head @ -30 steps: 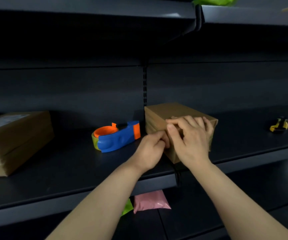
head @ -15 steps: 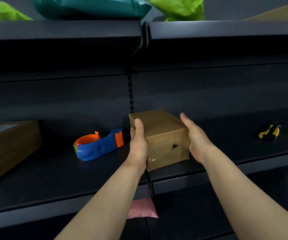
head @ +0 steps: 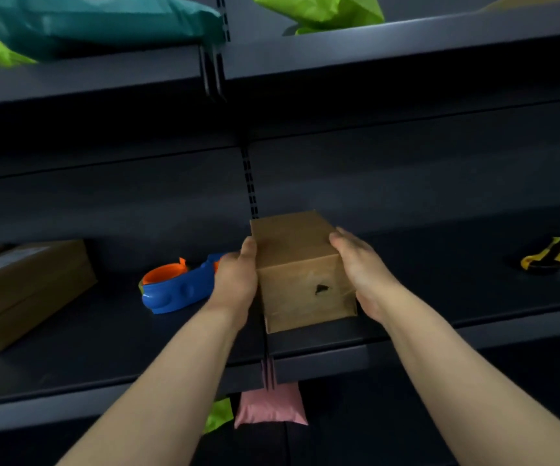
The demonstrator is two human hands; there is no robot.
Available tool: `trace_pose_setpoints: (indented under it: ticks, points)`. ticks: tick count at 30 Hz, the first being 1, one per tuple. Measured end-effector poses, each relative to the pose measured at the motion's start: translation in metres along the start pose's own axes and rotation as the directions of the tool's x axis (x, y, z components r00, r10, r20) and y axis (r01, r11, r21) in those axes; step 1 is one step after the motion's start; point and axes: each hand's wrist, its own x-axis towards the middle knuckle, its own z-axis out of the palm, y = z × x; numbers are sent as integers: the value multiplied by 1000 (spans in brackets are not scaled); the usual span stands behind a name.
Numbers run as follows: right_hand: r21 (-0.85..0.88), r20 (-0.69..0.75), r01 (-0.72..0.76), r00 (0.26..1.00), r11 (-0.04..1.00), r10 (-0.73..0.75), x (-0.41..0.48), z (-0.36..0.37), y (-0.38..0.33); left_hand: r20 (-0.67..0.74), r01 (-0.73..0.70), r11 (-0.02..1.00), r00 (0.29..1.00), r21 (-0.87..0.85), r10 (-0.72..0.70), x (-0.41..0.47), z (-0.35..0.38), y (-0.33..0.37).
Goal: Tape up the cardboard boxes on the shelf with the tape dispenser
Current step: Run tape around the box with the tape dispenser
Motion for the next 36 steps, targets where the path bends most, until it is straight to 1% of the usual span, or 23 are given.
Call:
trace_pose_setpoints:
  ticks: [1,3,5,7,9,10,11,12,13,15,16,18,19,21,22,24,25,27,29,30,32,34,36]
  points:
    - [-5,-21,14,1000,1000,-14,-1,0,0,46,-5,999,999,-46,7,-2,0,3]
    - [-34,-1,5,1000,999,-5,-7,-1,-2,213,1,987,977,-162,33,-11,0,4]
    - [-118,37,-37,998,992,42,-13,-7,-6,319,-69,992,942,-106,100,-13,-8,-4]
    - [-187,-35,-6,999,982,-1,-16,-16,-10,256,-176,982,948,-74,189,-9,-21,-11]
    - [-200,-228,63,968,978,-109,-10,-26,-7,18,-198,977,980,-83,200,1,-30,-19]
    - [-209,-308,83,940,974,-147,-5,-31,-3,-118,-193,979,976,-60,185,5,-31,-23]
    - [-197,-331,98,930,976,-160,1,-34,0,-231,-188,982,955,18,187,5,-28,-27]
    - [-158,-295,97,945,983,-140,7,-35,1,-281,-176,981,940,85,193,3,-22,-30]
    - [-110,-226,63,970,992,-87,13,-33,2,-287,-158,983,941,97,180,-1,-13,-31]
    - [-86,-87,-42,996,995,35,21,-26,2,-145,-64,997,988,-44,57,-13,8,-28]
    - [-100,-46,-72,997,992,67,24,-25,2,-78,-20,993,997,-113,12,-18,17,-27]
    - [-101,-48,-64,997,993,59,27,-27,3,-32,-8,985,999,-173,3,-16,20,-27]
    - [-99,-91,-45,995,994,36,27,-30,5,-38,-37,987,999,-157,31,-12,15,-28]
    - [-112,-198,-18,980,994,-4,28,-36,11,-114,-99,993,989,-60,91,-5,3,-33]
    - [-116,-197,-29,980,993,6,26,-37,14,-129,-119,992,985,-28,115,-2,0,-37]
    - [-84,-88,-81,993,993,73,24,-33,22,-81,-147,989,986,3,147,-3,-2,-45]
    - [-48,-29,-105,994,993,104,23,-30,23,-53,-170,984,983,61,173,-4,-2,-48]
    - [-34,72,-113,991,993,115,12,-31,18,-67,-209,942,970,263,233,-3,-4,-52]
    - [-156,120,-47,991,987,66,-1,-38,5,-151,-242,872,931,426,332,0,-9,-44]
    - [-227,117,6,993,974,21,-7,-43,-3,-184,-254,855,911,453,368,-2,-10,-35]
    - [-321,61,127,992,938,-114,-21,-51,-22,-231,-275,863,888,425,397,-4,-10,-9]
    - [-363,-44,232,963,903,-265,-30,-58,-36,-249,-276,882,888,381,386,-3,-8,15]
    - [-440,-124,245,936,864,-329,-36,-63,-43,-255,-238,904,906,355,339,3,-7,28]
